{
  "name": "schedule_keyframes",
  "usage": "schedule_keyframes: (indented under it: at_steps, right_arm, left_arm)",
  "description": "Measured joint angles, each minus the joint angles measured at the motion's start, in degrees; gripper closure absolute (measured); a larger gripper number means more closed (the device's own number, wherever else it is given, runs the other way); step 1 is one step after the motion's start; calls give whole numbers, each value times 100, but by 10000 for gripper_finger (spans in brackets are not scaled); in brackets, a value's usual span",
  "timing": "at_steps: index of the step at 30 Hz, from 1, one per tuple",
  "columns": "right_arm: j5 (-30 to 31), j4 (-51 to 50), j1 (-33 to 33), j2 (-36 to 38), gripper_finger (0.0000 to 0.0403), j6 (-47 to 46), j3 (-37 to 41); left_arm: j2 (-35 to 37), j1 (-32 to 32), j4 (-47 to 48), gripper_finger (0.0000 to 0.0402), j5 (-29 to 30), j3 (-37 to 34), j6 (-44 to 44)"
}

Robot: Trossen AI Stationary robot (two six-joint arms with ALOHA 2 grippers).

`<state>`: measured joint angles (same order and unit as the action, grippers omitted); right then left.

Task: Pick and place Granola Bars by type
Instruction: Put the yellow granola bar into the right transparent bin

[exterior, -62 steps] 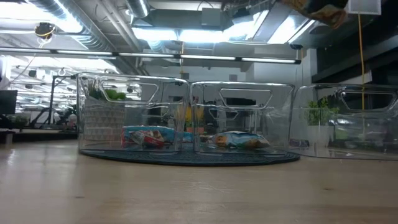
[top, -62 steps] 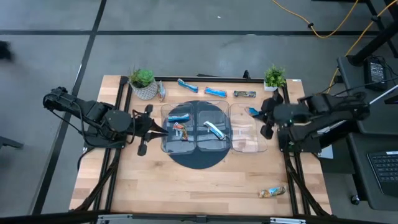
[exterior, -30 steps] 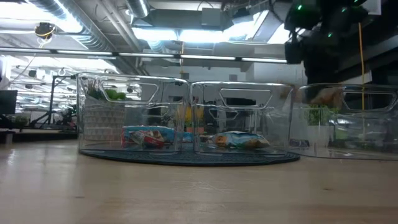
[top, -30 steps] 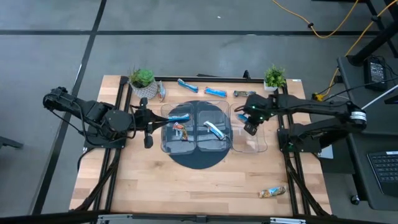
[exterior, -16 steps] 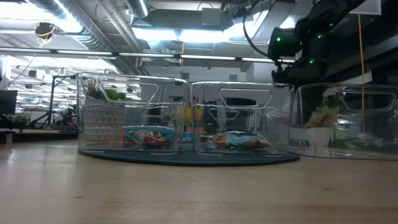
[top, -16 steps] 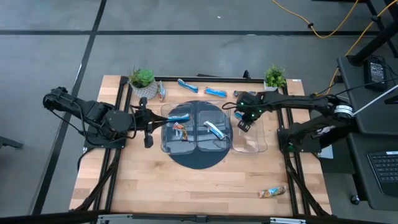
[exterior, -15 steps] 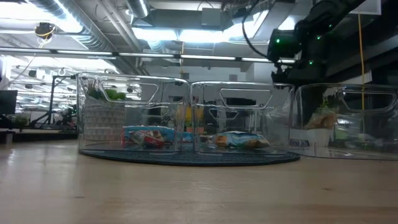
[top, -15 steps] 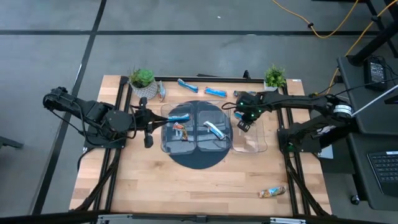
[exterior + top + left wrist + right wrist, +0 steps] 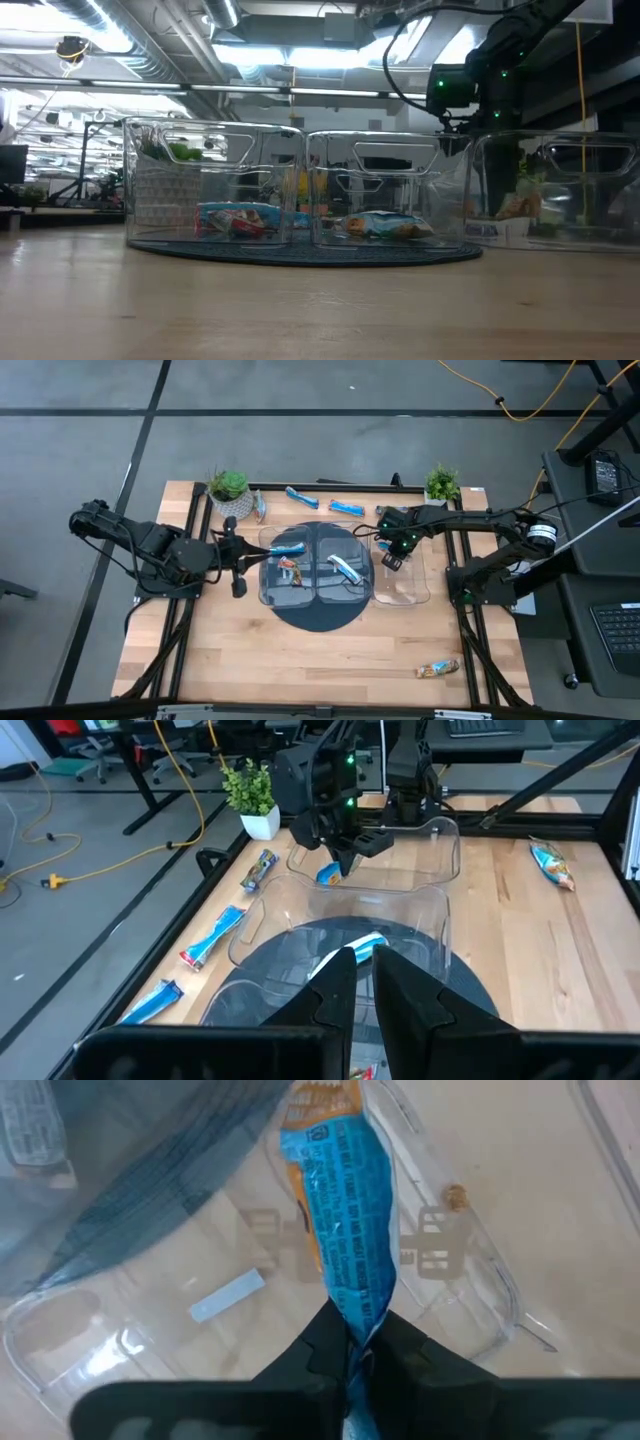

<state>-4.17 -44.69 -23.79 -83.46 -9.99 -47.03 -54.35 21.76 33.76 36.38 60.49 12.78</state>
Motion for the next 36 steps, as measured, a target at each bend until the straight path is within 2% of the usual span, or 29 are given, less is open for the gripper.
schedule_keyframes:
  at_steps: [17,20,26,29,36]
  right_arm:
    - [-127,4,0,7,364,1,0]
    - [-134,5,0,8,342,1,0]
    - [-233,6,0,107,260,-114,11]
    - [-369,-17,60,272,231,-214,27]
    - [-301,-48,633,1176,225,-367,31]
  left_arm:
    - [-33,0,37,370,4,0,0]
    - [-29,0,87,370,7,0,13]
    - [-29,0,101,371,5,0,6]
    - [-29,0,134,371,7,0,1]
    - [-29,0,179,370,6,0,-5]
